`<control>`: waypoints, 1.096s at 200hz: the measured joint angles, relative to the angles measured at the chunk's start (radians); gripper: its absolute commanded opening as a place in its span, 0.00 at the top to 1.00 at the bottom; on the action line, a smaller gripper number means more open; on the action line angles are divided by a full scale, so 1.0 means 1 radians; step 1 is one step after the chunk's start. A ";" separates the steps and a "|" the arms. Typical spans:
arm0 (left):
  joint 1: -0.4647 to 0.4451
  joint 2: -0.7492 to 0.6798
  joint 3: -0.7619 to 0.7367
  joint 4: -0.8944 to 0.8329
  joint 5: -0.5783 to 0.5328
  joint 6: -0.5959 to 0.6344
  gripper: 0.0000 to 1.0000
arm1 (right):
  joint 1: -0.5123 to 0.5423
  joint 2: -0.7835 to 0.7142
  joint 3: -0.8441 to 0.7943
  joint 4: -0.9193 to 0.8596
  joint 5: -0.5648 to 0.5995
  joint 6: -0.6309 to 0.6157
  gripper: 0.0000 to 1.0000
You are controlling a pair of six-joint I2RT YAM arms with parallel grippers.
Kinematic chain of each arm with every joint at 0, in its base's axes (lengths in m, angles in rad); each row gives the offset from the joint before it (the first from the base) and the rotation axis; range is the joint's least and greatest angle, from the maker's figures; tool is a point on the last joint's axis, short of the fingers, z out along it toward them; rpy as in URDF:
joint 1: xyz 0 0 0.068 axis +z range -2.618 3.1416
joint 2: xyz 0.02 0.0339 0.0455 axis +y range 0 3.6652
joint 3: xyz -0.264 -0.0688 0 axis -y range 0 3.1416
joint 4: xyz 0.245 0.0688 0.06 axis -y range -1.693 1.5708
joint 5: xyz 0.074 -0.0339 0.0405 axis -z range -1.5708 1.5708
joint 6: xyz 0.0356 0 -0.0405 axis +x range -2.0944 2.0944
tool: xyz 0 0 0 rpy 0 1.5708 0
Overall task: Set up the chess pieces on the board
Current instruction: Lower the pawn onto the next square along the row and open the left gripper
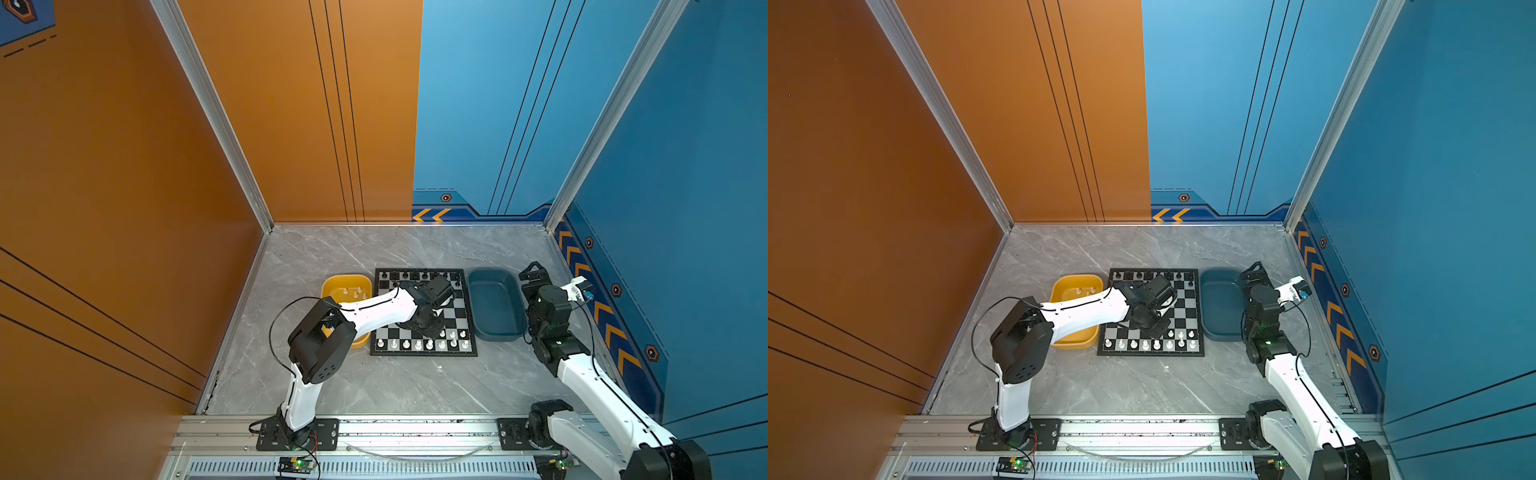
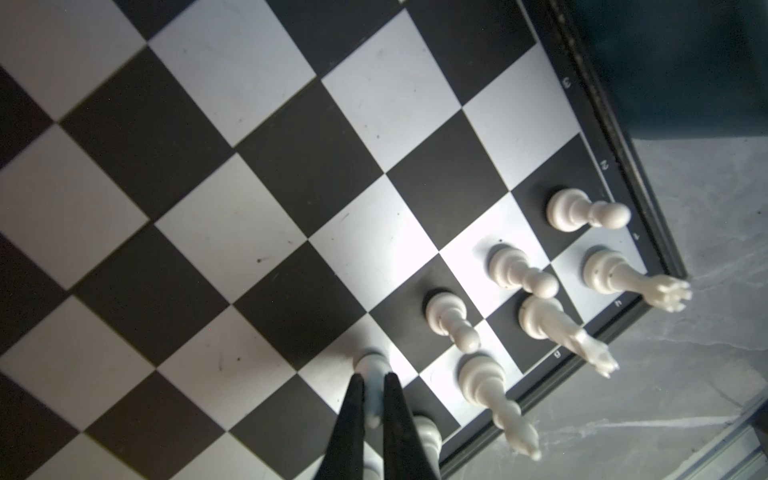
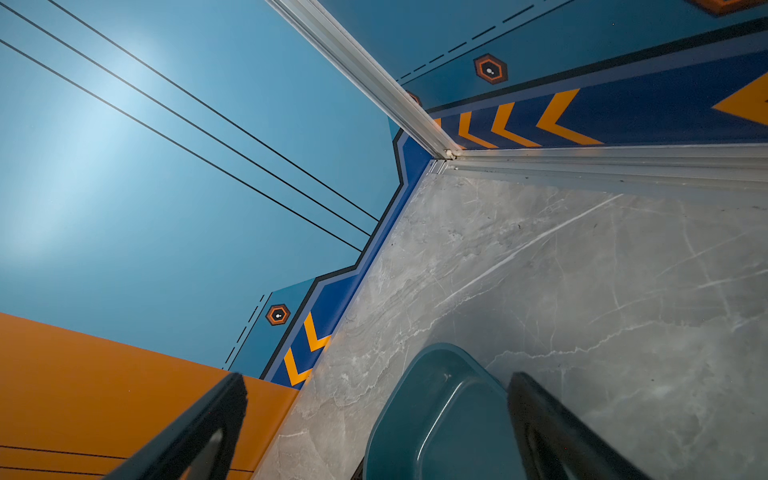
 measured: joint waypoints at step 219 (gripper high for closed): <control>-0.015 0.021 0.007 -0.015 0.000 0.000 0.73 | 0.000 0.006 0.000 0.001 -0.003 0.000 0.00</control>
